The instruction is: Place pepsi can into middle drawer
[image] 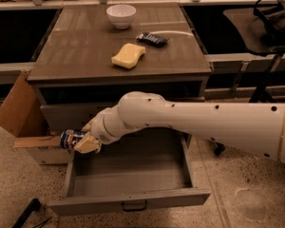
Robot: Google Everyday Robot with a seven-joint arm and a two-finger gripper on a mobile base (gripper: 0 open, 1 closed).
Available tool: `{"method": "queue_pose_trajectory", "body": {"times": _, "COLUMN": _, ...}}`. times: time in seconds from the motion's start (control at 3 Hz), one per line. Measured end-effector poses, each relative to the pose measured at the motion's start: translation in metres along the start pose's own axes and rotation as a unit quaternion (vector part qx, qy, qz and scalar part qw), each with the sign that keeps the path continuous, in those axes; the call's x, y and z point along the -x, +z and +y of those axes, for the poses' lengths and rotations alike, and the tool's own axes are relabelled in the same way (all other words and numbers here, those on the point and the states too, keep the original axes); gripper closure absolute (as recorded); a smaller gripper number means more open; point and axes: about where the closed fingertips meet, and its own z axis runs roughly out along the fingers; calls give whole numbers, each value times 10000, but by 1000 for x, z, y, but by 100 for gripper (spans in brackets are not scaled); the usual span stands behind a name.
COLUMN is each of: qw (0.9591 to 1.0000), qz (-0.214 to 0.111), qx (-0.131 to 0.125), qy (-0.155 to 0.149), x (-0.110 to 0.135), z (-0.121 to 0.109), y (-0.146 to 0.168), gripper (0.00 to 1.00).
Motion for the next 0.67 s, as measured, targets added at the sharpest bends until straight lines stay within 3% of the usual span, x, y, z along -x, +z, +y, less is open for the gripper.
{"method": "queue_pose_trajectory", "body": {"times": 0.33, "qw": 10000, "qz": 1, "qx": 63, "qy": 8, "x": -8, "z": 3, "y": 8, "gripper": 100}}
{"method": "queue_pose_trajectory", "body": {"times": 0.67, "qw": 10000, "qz": -10, "qx": 53, "qy": 26, "x": -31, "z": 6, "y": 21, "gripper": 100}}
